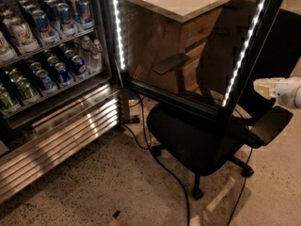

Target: Close right fridge door

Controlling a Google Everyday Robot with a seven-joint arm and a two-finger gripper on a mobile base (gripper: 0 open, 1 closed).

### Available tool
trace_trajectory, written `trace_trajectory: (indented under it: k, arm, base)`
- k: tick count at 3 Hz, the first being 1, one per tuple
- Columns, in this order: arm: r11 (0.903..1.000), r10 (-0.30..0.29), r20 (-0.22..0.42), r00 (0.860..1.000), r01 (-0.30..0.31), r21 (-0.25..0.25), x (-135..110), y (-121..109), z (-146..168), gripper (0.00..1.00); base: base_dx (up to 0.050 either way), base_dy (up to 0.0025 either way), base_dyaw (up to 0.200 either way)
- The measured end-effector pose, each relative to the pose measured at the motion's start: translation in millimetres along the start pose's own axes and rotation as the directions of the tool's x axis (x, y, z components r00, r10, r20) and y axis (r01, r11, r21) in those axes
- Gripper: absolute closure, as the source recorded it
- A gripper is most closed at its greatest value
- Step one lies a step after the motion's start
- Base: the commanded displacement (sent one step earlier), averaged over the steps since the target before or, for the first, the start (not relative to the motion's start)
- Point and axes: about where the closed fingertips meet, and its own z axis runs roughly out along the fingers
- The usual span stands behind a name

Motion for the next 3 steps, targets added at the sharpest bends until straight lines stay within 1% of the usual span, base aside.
trace_trajectory:
  k: [1, 2, 3]
  arm:
    - [0.9987, -0.016, 0.022, 1.0, 0.015, 0.05, 4, -20, 14, 1.0]
    - [0.9974, -0.025, 0.061, 0.998, 0.021, 0.068, 9, -35, 30, 1.0]
    - [0.9981, -0.038, 0.109, 0.993, 0.032, 0.053, 11, -49, 45, 1.0]
  base:
    - [0.0, 0.0, 0.0]
    - [0.0, 0.0, 0.0]
    - [0.0, 0.0, 0.0]
